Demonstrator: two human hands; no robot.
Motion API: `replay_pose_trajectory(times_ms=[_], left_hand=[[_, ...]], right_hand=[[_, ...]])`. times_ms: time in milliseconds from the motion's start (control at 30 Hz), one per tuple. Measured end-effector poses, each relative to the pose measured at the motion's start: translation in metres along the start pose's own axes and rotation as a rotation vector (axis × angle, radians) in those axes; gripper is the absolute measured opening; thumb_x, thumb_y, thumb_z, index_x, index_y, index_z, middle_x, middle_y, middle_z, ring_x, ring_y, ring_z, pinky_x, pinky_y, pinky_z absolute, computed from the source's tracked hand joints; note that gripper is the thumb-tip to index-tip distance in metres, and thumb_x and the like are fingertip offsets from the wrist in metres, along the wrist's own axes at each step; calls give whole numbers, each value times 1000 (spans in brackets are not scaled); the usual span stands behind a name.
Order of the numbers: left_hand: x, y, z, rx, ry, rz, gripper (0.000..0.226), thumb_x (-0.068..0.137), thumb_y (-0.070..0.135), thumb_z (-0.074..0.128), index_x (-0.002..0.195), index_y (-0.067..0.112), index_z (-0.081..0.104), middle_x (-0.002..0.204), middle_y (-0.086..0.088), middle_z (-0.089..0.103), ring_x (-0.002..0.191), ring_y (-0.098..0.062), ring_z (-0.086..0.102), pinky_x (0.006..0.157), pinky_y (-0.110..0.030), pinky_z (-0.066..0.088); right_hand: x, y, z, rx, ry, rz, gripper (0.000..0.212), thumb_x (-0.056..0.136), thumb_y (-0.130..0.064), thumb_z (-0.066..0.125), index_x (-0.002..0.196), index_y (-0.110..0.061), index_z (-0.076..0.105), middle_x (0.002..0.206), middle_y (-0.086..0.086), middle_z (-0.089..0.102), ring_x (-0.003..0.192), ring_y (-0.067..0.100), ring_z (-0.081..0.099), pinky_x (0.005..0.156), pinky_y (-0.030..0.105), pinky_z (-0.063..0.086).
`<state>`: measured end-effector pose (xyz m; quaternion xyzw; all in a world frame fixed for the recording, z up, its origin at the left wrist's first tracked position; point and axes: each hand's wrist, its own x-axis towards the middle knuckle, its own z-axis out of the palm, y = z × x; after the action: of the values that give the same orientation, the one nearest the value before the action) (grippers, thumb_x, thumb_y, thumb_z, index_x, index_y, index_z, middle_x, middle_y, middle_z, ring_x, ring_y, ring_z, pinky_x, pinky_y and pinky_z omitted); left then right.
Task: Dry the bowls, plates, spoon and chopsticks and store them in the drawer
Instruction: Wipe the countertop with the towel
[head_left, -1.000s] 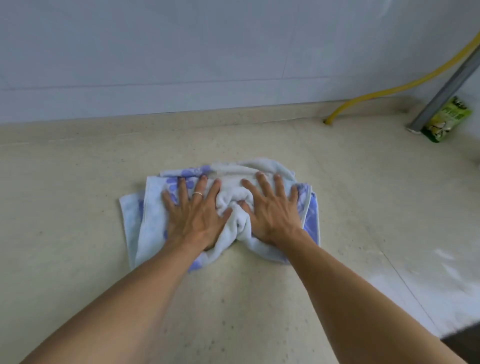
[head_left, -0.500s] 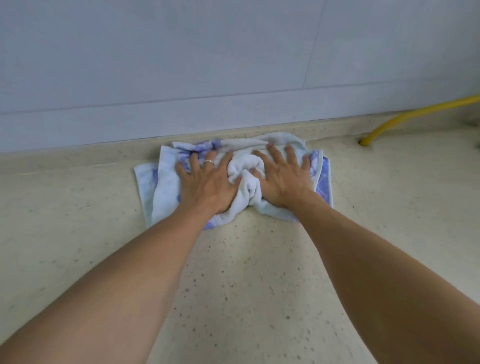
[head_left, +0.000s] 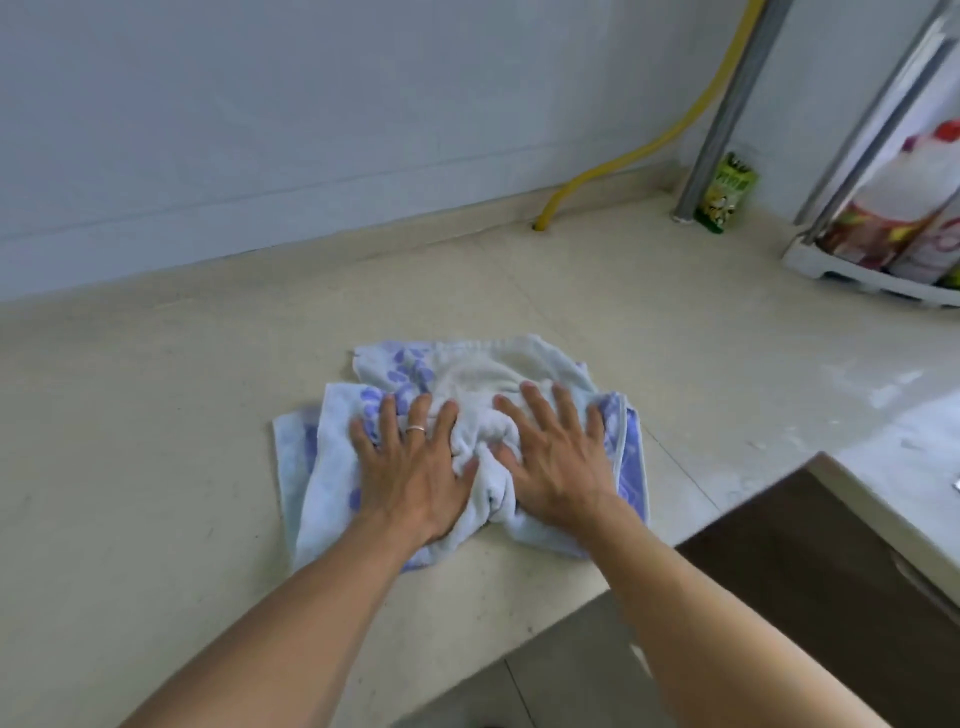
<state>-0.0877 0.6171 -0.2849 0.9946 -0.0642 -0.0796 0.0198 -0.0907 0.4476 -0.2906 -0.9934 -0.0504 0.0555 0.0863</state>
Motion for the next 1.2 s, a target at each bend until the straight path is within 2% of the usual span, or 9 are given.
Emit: replay_pose_trajectory(times_ms=[133, 200, 300, 400, 600, 700, 867, 1033, 1200], left_hand=[[-44, 21, 8, 5, -43, 37, 92, 74, 69, -17, 157, 32, -7, 166, 1, -8, 151, -36, -13, 118, -64, 0], [-41, 22, 7, -2, -54, 44, 98, 66, 68, -22, 157, 34, -11, 166, 1, -10, 151, -37, -15, 118, -64, -1], [-6, 24, -1, -45, -47, 49, 86, 79, 75, -9, 156, 37, -12, 167, 3, -12, 151, -35, -16, 119, -62, -4], [51, 32, -10, -60, -14, 45, 72, 96, 68, 13, 157, 38, -10, 166, 5, -14, 151, -32, -17, 119, -60, -6], [217, 38, -29, -53, 19, 39, 68, 98, 65, 14, 158, 39, -5, 167, 7, -12, 152, -30, -16, 119, -60, -5], [295, 40, -40, -53, 54, 14, 66, 99, 62, 13, 158, 38, -3, 167, 6, -9, 152, -31, -14, 120, -60, -3], [359, 44, -49, 18, 116, -72, 71, 89, 62, 14, 156, 38, 11, 164, 4, 8, 148, -35, 7, 117, -60, 12], [345, 44, -42, 4, 174, -50, 60, 95, 61, 21, 152, 40, 20, 161, 5, 19, 146, -31, 15, 117, -55, 16], [255, 62, -24, -35, 159, 18, 62, 97, 63, 18, 154, 39, 21, 162, 7, 20, 147, -30, 15, 116, -53, 14]], right_hand=[[-55, 9, 4, 22, -15, 34, 81, 81, -72, -8, 156, -45, 3, 167, -8, -8, 153, 24, -15, 119, 55, -10], [-57, 11, 2, 20, -6, 47, 77, 84, -72, -6, 156, -44, 2, 167, -7, -9, 153, 25, -16, 118, 57, -10], [-25, 21, -2, 19, -6, 66, 76, 84, -73, -3, 154, -44, 1, 167, -6, -8, 153, 29, -13, 119, 61, -5], [32, 38, -10, 7, 3, 80, 83, 77, -77, -3, 153, -45, 0, 166, -6, -9, 152, 31, -14, 118, 64, -3], [194, 83, -30, -73, 24, 80, 72, 94, -71, 28, 155, -45, -1, 167, -5, -6, 153, 32, -10, 118, 64, -1], [275, 102, -40, -123, 59, 61, 71, 95, -68, 30, 155, -45, -1, 167, -6, -4, 152, 33, -6, 118, 64, 2], [349, 117, -49, -162, 73, 19, 74, 94, -66, 35, 156, -42, 2, 167, -6, -3, 152, 33, -1, 116, 66, 8], [328, 116, -47, -109, 80, 5, 67, 96, -64, 32, 155, -43, 9, 166, -7, 7, 151, 32, 6, 117, 60, 9], [230, 118, -41, -82, 33, 20, 61, 100, -61, 21, 156, -43, 6, 167, -8, 3, 153, 28, -1, 119, 57, 4]])
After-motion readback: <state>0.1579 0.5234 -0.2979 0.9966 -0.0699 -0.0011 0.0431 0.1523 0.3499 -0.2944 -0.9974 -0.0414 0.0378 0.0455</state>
